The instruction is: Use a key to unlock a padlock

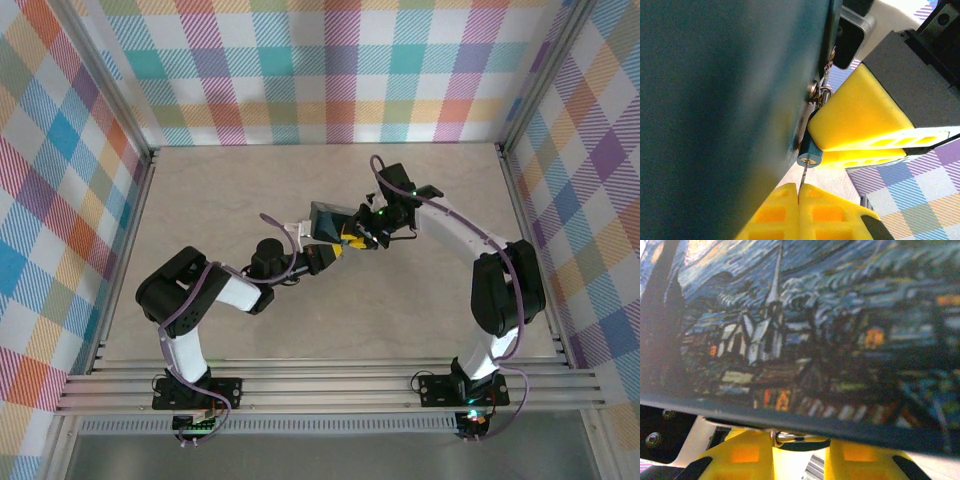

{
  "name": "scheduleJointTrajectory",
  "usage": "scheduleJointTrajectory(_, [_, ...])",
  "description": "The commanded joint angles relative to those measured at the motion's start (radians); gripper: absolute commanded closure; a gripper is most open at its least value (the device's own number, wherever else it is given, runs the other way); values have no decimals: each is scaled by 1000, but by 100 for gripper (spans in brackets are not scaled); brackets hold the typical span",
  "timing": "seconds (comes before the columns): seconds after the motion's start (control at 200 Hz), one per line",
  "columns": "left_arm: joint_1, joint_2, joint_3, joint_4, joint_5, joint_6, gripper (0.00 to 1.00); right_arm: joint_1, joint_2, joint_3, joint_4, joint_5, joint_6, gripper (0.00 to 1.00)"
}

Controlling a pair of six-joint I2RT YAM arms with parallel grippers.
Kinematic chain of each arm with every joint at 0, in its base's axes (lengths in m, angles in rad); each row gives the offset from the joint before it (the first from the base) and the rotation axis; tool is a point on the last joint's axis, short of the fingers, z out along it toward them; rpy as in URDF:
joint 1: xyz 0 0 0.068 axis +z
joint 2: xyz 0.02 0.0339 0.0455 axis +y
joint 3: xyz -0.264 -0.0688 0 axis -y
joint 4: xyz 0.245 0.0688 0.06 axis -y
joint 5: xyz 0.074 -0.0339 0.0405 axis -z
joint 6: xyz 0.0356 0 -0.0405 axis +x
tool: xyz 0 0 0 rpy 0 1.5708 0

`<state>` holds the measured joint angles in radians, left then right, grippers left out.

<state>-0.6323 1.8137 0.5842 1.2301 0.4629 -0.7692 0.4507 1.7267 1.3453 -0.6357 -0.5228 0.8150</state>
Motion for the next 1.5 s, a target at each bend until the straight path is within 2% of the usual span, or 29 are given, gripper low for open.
scheduleJointTrajectory(0.0, [-14, -50, 45, 98, -41, 46, 100, 32, -12, -6, -59, -127, -17, 100])
scheduleJointTrajectory(0.255, [-116, -148, 46, -106, -224, 287, 100, 33, 2, 31, -116, -109, -30, 100])
scheduleJointTrajectory(0.465, [-151, -196, 50, -200, -300, 374, 100, 33, 5, 28, -109, -112, -17, 100])
scheduleJointTrajectory(0.585, [-147, -191, 57, -199, -282, 338, 100, 33, 4, 22, -98, -117, -11, 100])
scheduleJointTrajectory(0.71, [-123, -131, 52, -54, -216, 199, 100, 32, 1, -3, -77, -118, -5, 100])
scheduleJointTrajectory(0.785, [-125, -104, 55, -17, -182, 186, 100, 33, 3, -17, -63, -121, -2, 100])
scheduleJointTrajectory(0.9, [-158, -117, 23, -45, -200, 329, 100, 32, 19, -16, -62, -145, -6, 100])
scheduleJointTrajectory(1.055, [-206, -171, 12, -221, -248, 583, 100, 33, 54, 30, -135, -173, -51, 100])
scheduleJointTrajectory(1.265, [-277, -219, 2, -355, -439, 852, 100, 33, 62, 37, -163, -178, -60, 100])
scheduleJointTrajectory(1.38, [-328, -209, -7, -366, -552, 965, 100, 34, 74, 38, -173, -185, -60, 100])
scheduleJointTrajectory(1.495, [-352, -172, -26, -299, -603, 979, 100, 37, 86, 23, -171, -188, -65, 100])
